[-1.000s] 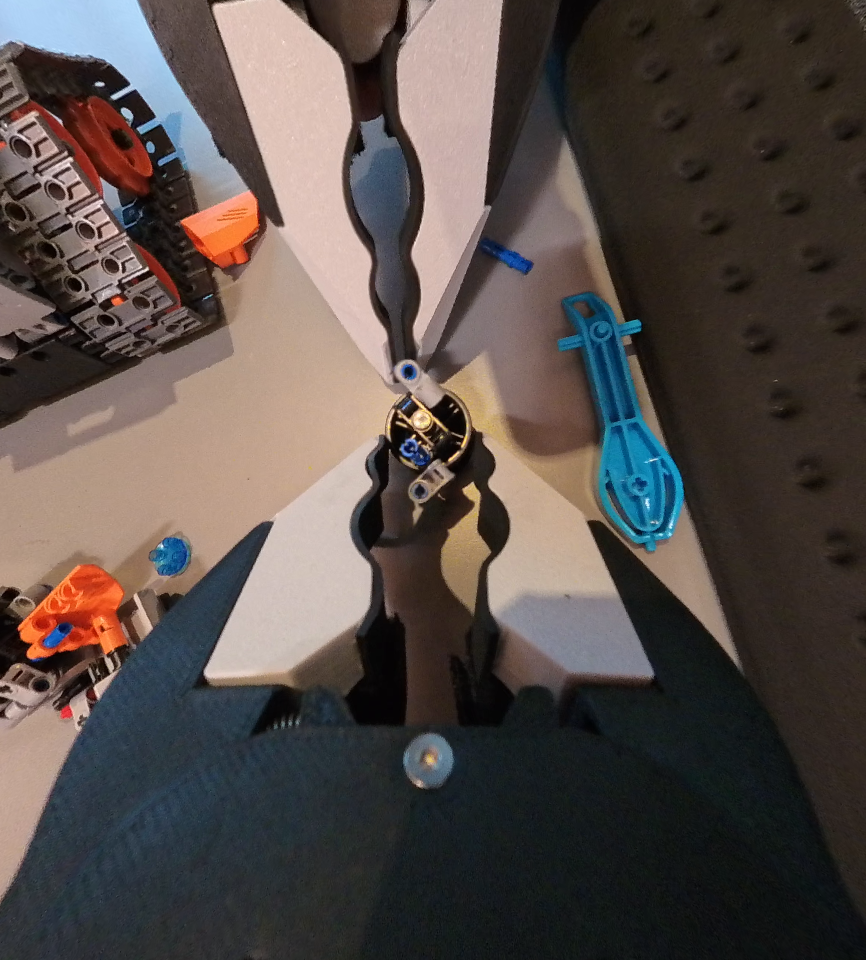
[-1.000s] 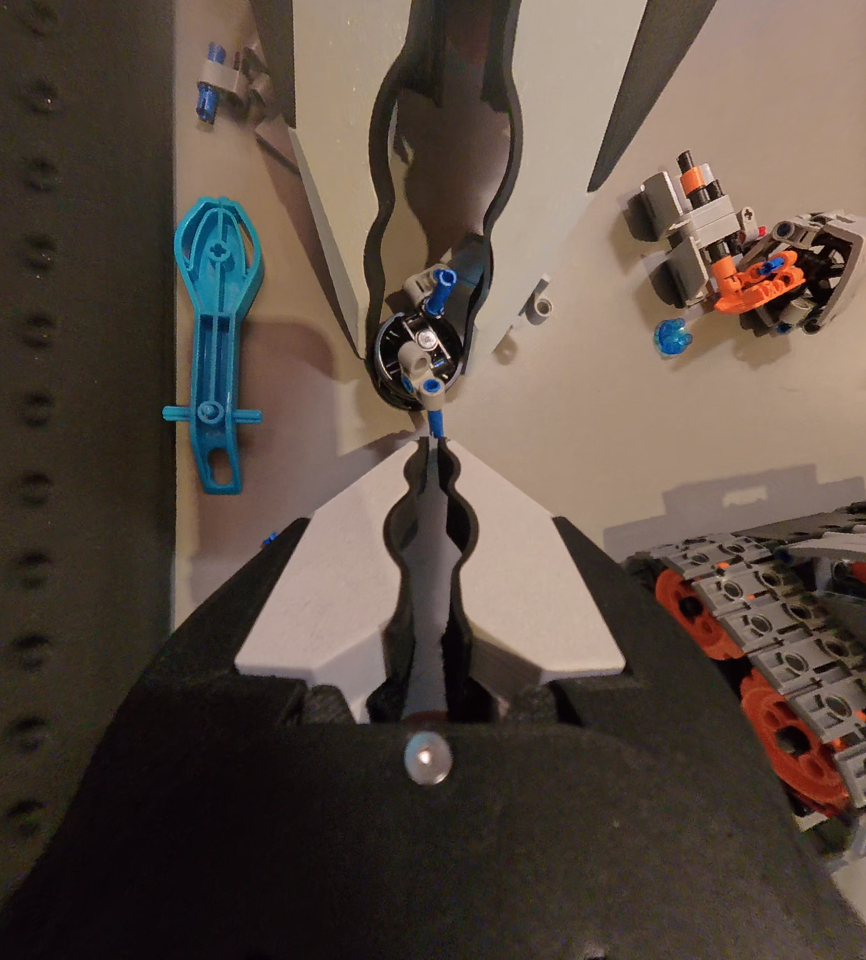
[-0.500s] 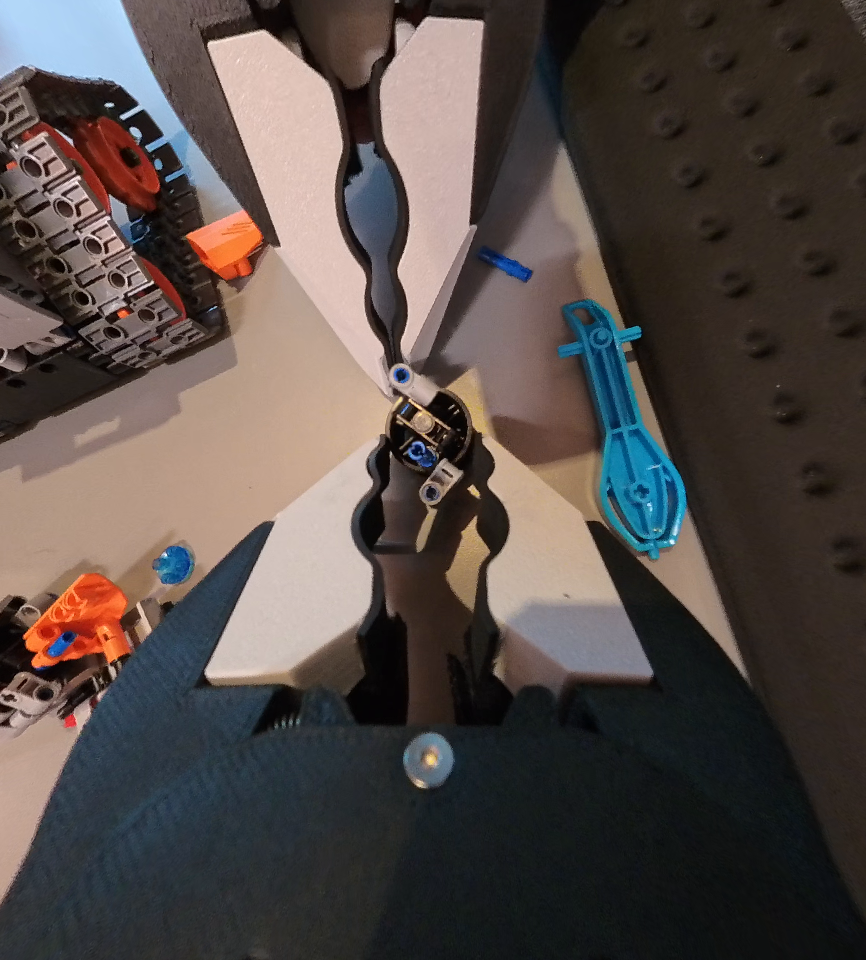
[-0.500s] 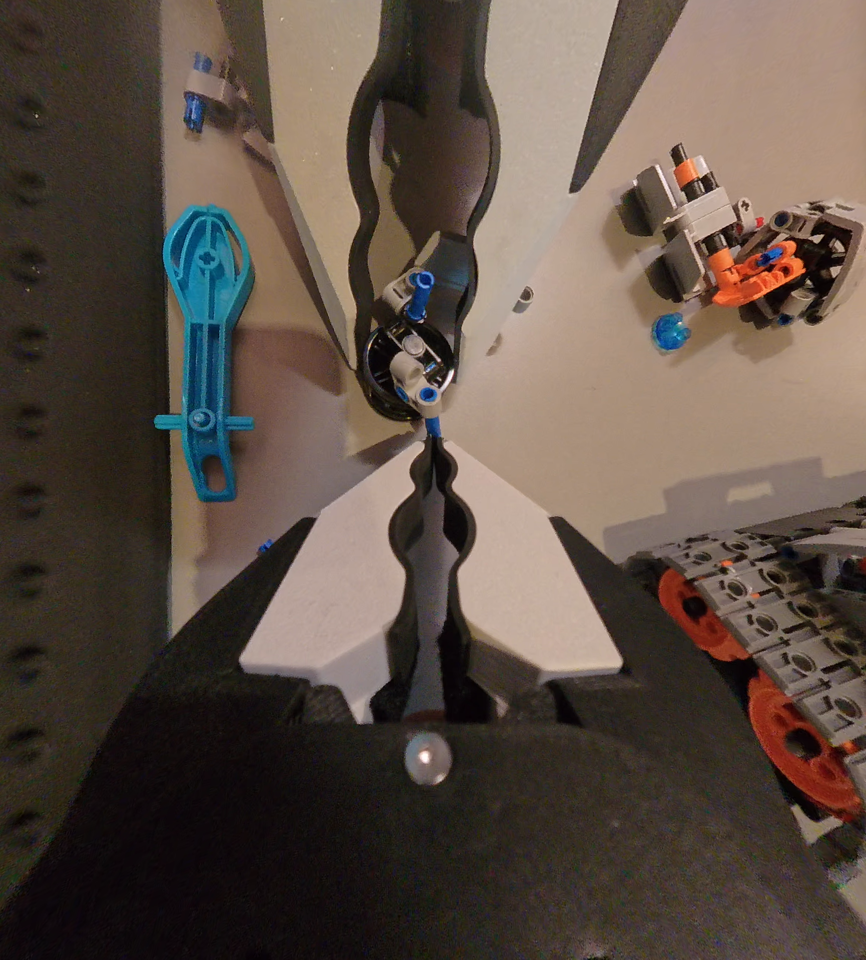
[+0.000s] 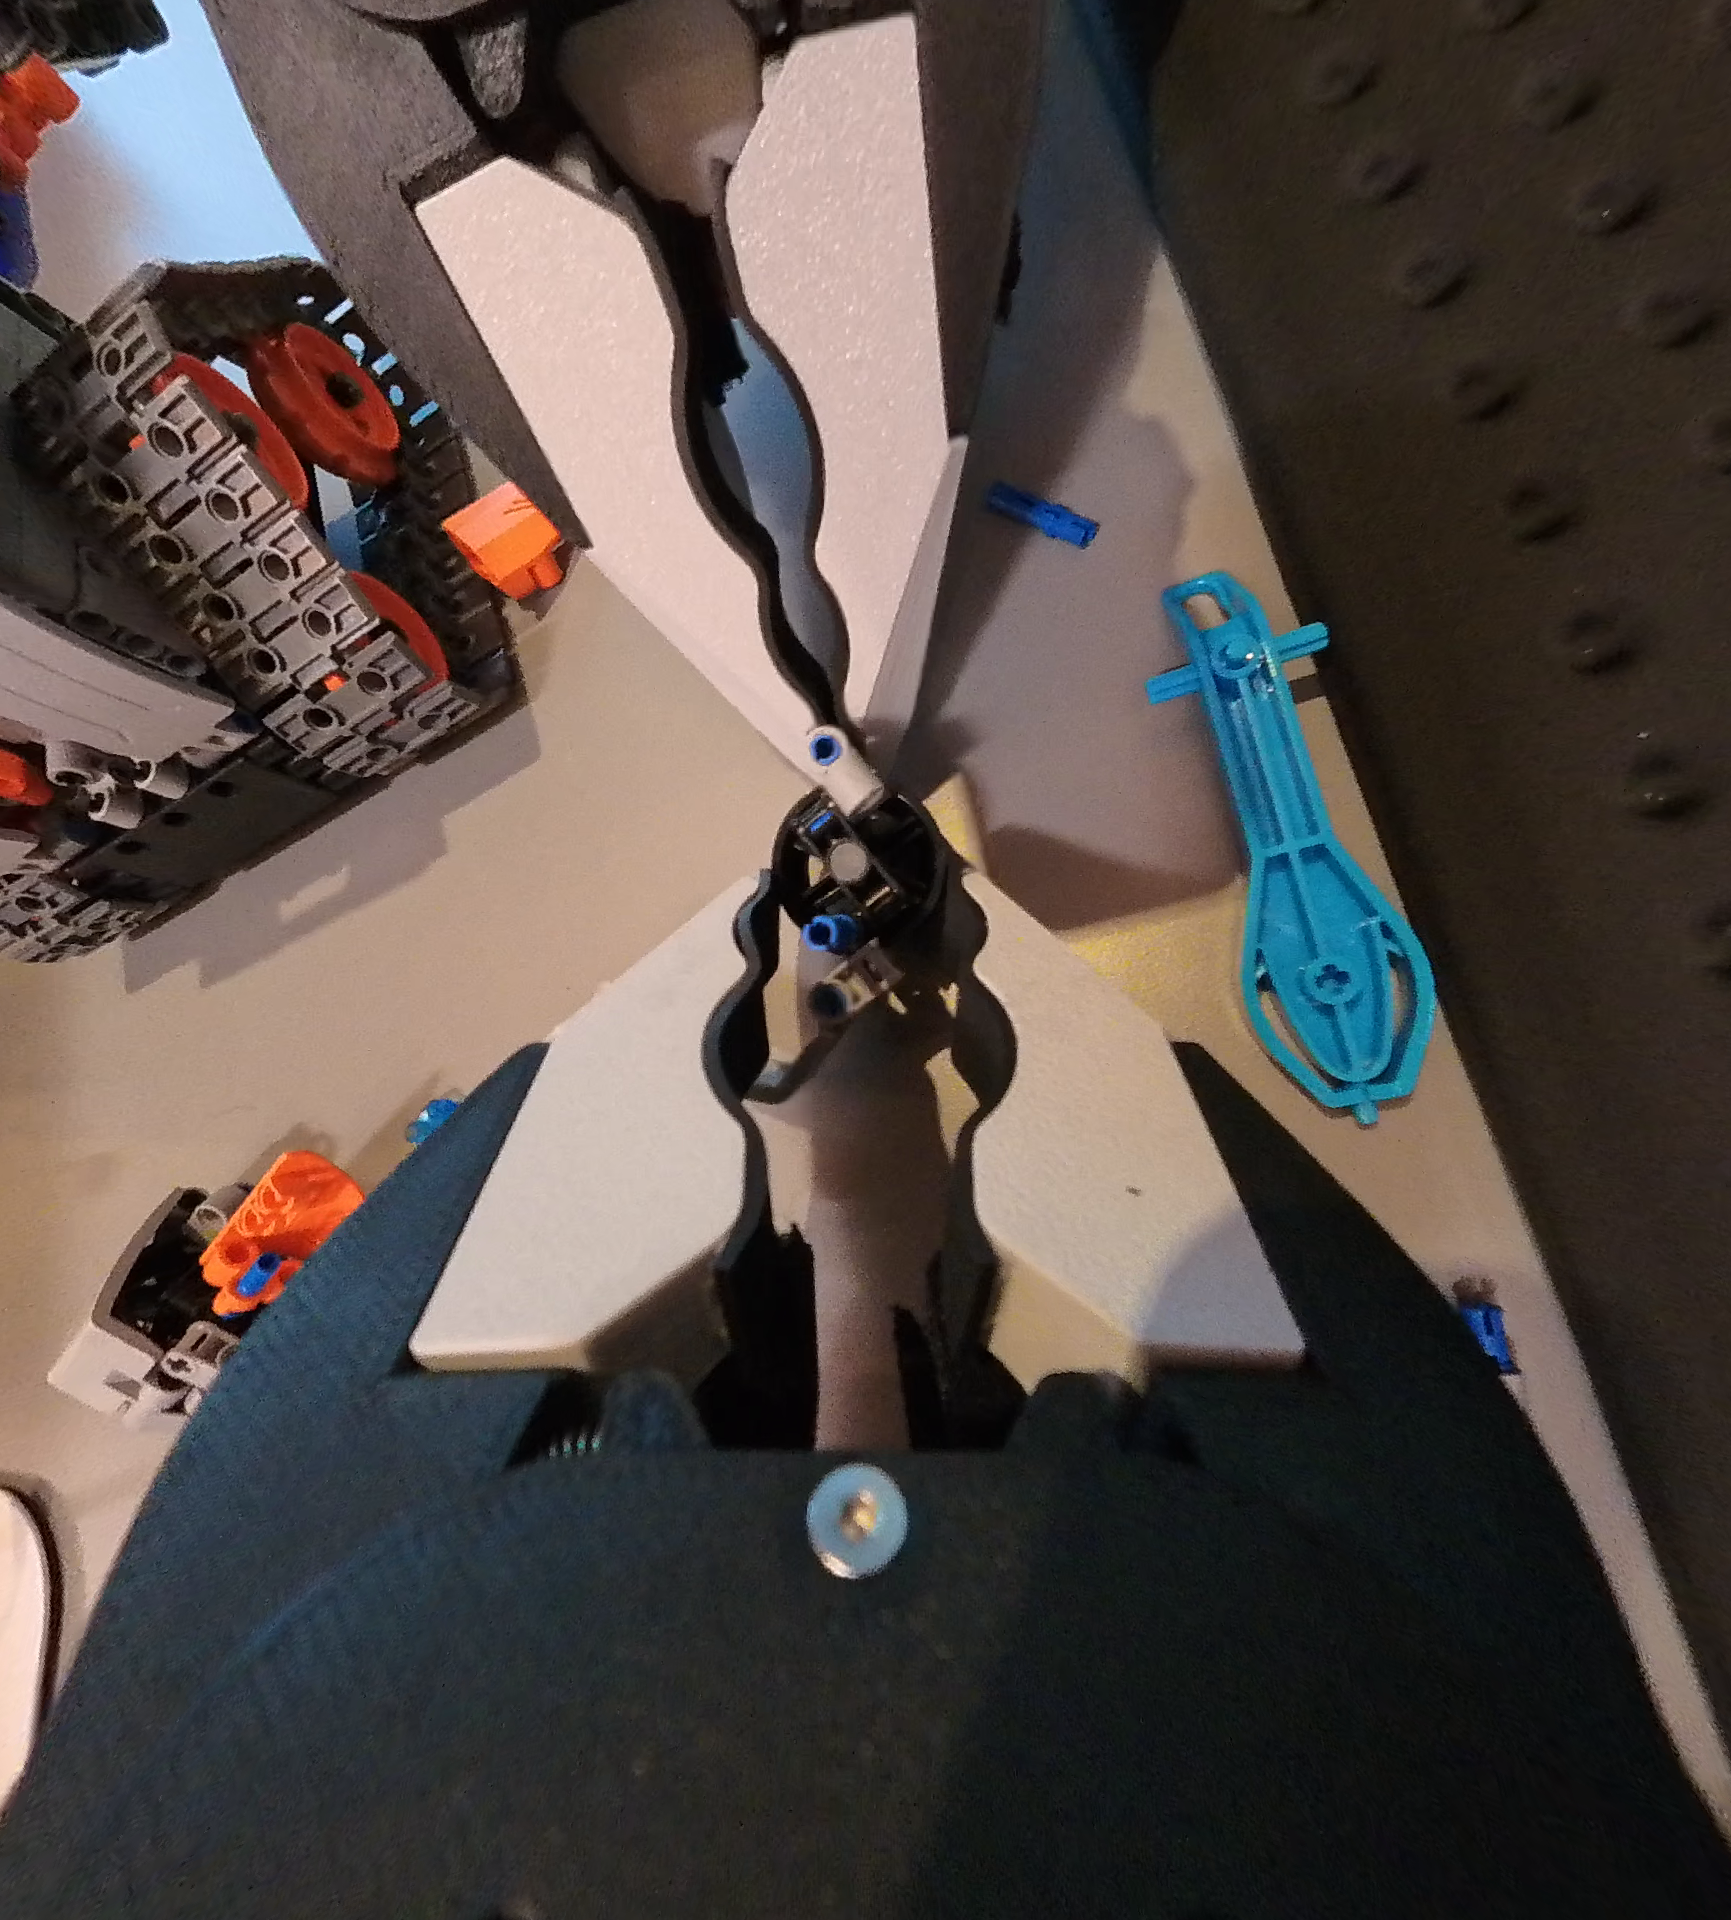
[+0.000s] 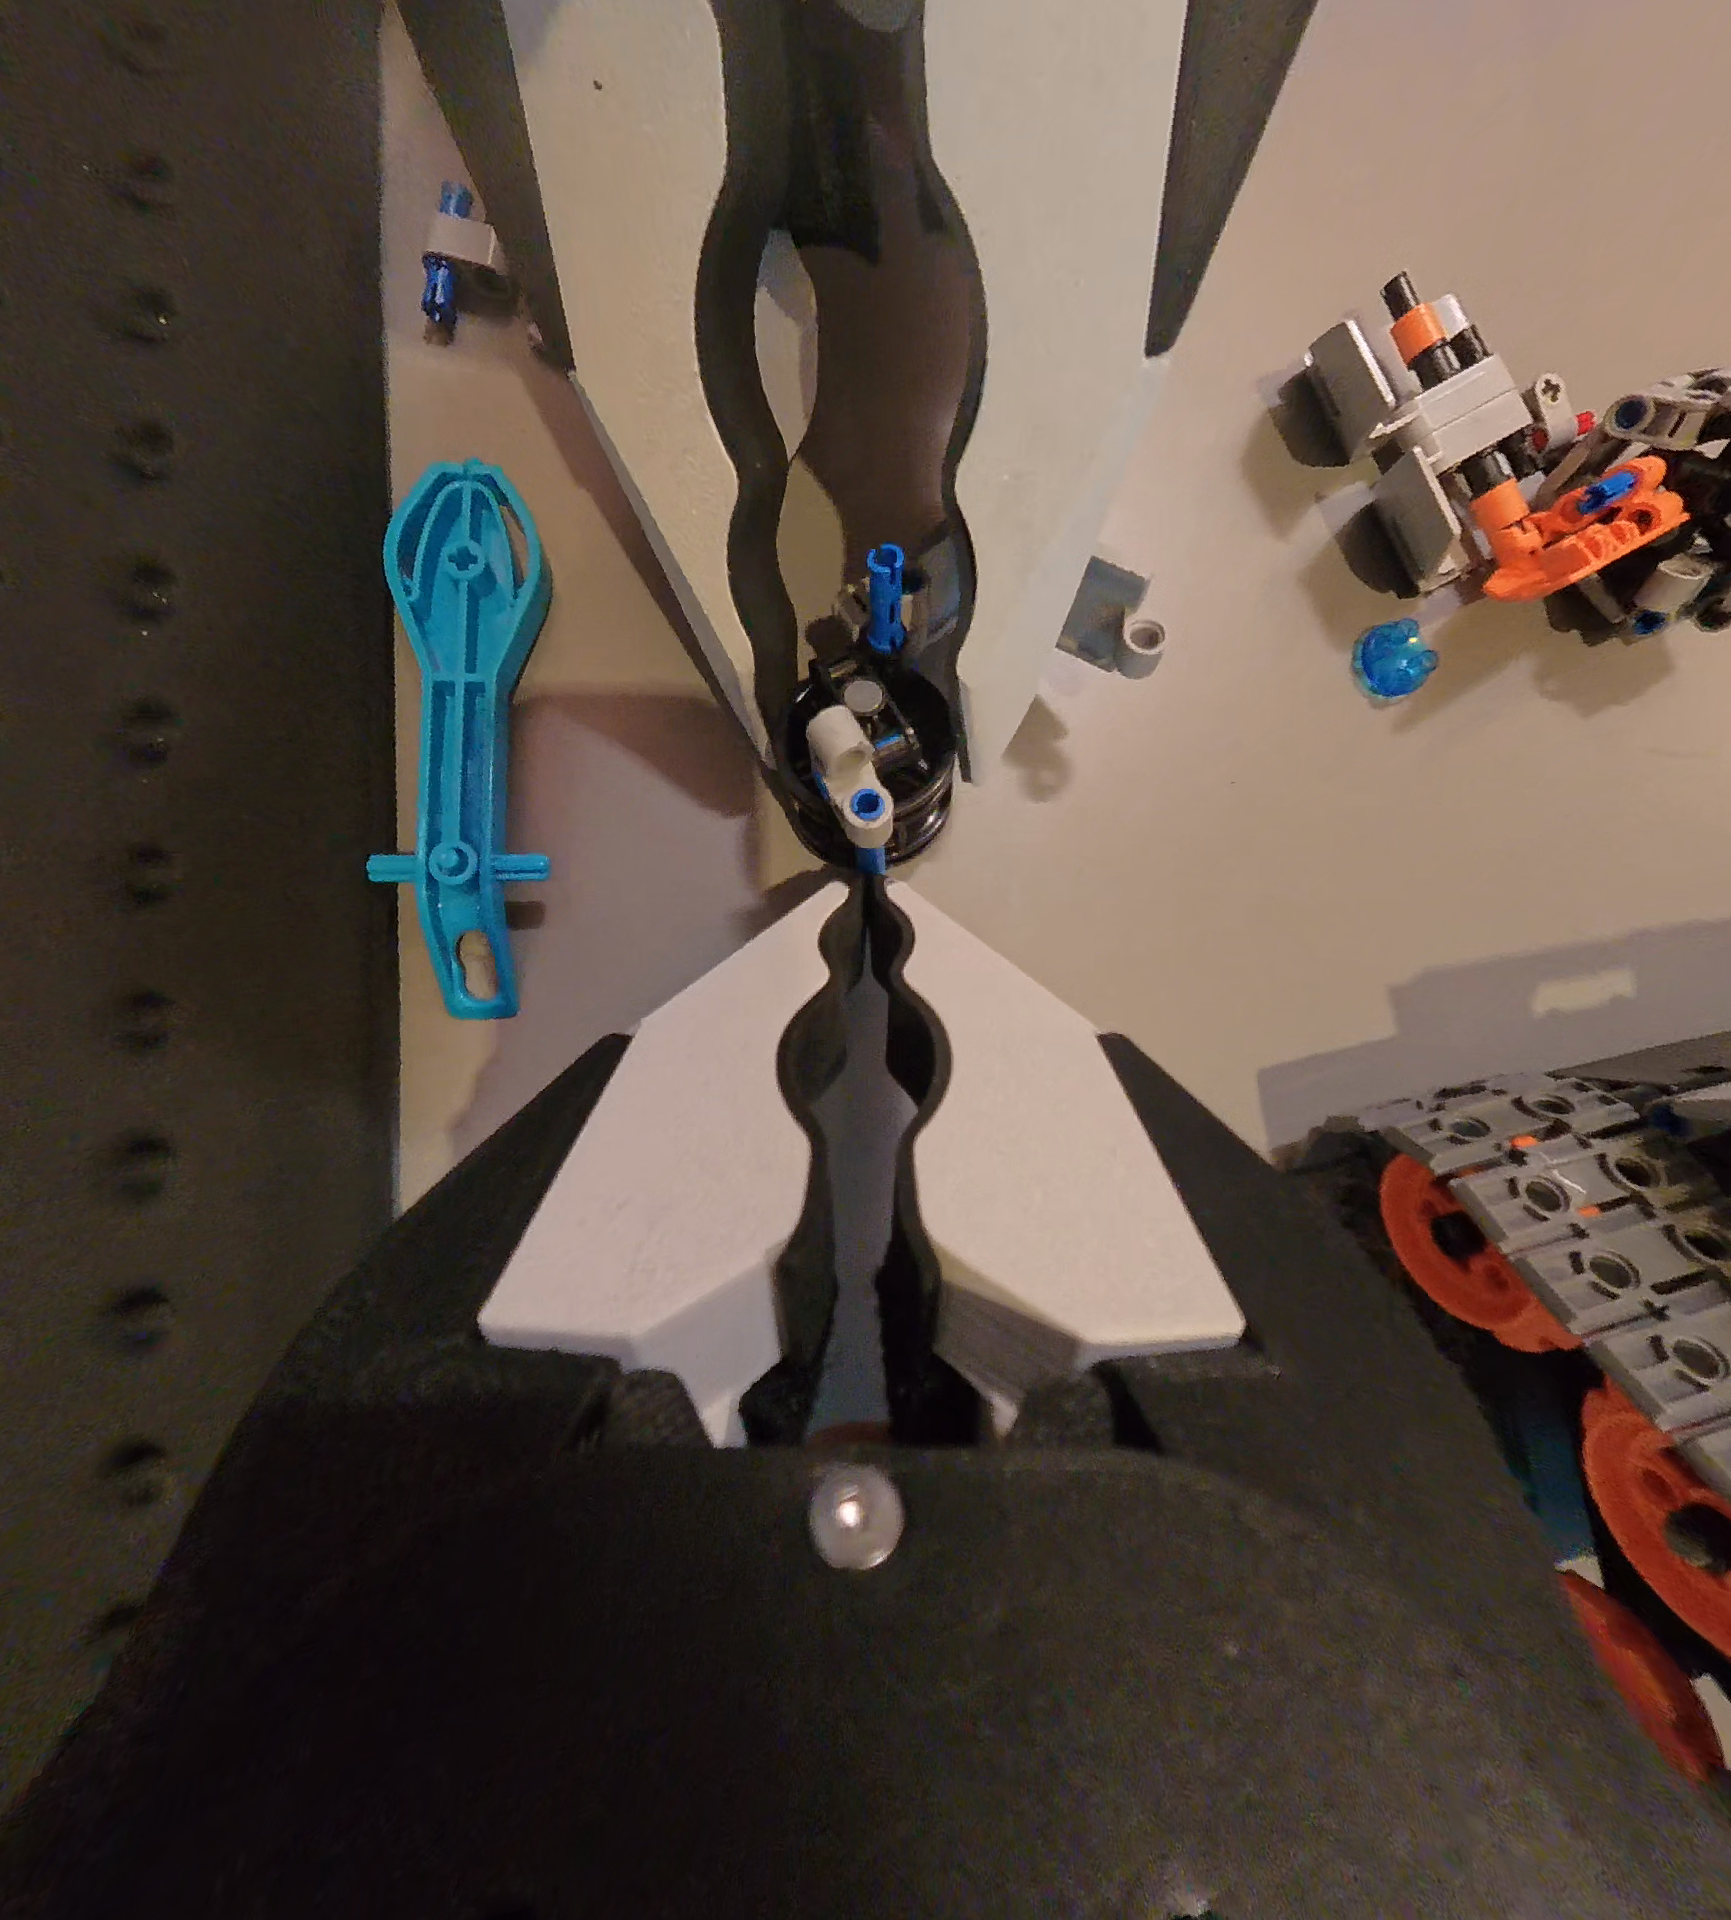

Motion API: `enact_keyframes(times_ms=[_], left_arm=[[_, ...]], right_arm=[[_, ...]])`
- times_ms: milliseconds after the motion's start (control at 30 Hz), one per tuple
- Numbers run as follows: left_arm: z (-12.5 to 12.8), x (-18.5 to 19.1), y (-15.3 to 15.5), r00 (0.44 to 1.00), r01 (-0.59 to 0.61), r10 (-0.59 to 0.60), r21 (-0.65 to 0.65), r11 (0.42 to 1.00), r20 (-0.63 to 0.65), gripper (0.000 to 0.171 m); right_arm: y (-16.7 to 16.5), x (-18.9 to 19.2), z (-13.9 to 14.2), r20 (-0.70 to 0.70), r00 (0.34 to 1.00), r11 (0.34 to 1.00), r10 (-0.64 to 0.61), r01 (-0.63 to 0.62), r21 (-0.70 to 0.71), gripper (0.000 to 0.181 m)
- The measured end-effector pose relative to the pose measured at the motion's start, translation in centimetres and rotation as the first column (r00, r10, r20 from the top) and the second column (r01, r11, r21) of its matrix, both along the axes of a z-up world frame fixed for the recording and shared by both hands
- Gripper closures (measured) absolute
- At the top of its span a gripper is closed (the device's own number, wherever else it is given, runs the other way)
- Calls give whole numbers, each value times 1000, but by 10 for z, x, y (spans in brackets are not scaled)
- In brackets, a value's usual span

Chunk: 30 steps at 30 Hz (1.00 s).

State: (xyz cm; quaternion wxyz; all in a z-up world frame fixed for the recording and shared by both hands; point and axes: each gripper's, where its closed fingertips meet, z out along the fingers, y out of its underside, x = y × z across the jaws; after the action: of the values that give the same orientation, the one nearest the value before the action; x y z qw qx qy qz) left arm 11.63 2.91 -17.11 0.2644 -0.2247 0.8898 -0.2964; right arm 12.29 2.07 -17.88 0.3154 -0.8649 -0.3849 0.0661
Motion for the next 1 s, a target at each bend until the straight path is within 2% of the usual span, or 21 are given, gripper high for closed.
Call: enact_keyframes(times_ms=[333, 633, 800, 900, 1000], left_arm=[[3, 2, 0, 1000, 0, 0, -10, 1000, 19, 143], [0, -3, -1, 999, 12, -16, -85, 996, -50, 142], [15, -7, 8, 999, -13, 8, -98, 995, -54, 126], [17, -10, 27, 993, -93, 88, -51, 994, -84, 111], [14, -17, 36, 984, -132, 124, -54, 990, -128, 113]], right_arm=[[-1, 4, 0, 4, 1000, 1000, -9, 9, -3, 181], [-1, 13, 5, 20, 999, 999, -37, 37, 13, 166], [-1, 13, 11, 16, 999, 999, -41, 40, 31, 156], [-2, 11, 15, 3, 999, 999, -36, 36, 39, 149], [-2, 9, 15, 6, 999, 999, -35, 34, 41, 146]])
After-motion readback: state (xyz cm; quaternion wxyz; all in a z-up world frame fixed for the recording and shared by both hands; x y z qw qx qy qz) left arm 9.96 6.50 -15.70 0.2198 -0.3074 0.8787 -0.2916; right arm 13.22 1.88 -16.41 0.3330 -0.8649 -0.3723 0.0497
